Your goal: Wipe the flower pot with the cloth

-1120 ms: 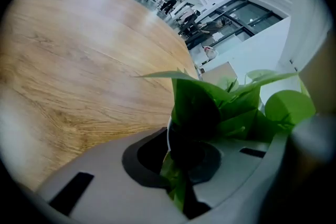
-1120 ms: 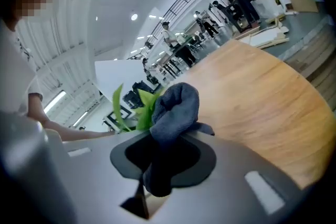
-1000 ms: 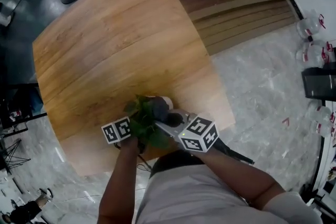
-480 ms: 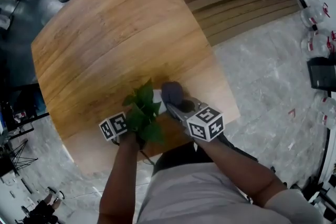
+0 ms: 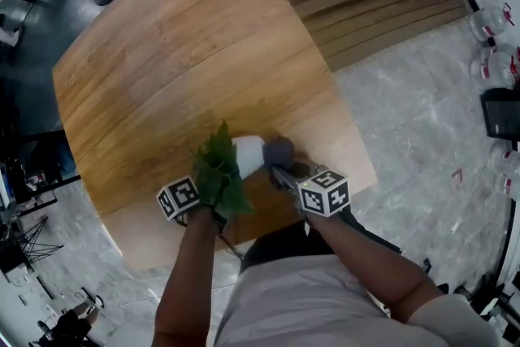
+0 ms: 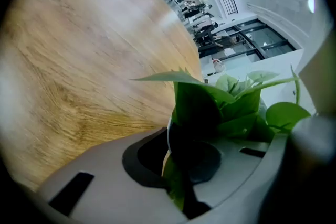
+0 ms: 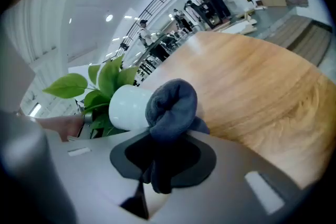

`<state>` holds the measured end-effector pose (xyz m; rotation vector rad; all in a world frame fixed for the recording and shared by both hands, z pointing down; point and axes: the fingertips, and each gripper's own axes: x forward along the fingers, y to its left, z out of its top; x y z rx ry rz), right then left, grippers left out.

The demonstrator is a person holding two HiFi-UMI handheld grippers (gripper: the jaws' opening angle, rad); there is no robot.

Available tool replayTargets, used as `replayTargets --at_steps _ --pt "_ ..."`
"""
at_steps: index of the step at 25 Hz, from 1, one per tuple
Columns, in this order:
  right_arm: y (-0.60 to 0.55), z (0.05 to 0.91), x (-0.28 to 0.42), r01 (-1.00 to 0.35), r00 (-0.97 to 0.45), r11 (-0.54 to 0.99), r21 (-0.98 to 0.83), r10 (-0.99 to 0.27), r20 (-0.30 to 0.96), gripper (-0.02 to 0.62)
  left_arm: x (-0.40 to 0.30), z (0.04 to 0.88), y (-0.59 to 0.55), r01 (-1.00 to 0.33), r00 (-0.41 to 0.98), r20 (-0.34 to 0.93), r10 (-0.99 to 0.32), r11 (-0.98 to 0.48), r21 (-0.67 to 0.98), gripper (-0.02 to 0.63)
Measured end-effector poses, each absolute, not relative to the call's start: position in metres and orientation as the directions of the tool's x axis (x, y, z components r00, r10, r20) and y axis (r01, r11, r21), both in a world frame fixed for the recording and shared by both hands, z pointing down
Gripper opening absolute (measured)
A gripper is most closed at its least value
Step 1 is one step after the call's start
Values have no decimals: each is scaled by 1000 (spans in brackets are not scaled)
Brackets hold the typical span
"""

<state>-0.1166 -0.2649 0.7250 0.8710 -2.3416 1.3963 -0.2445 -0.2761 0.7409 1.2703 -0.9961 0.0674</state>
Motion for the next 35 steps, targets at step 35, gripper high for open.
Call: replayTargets --at_steps 35 --pt "-290 691 -105 -456 -889 386 -802 -243 389 64 -192 694 -291 -743 553 755 -353 -618 256 15"
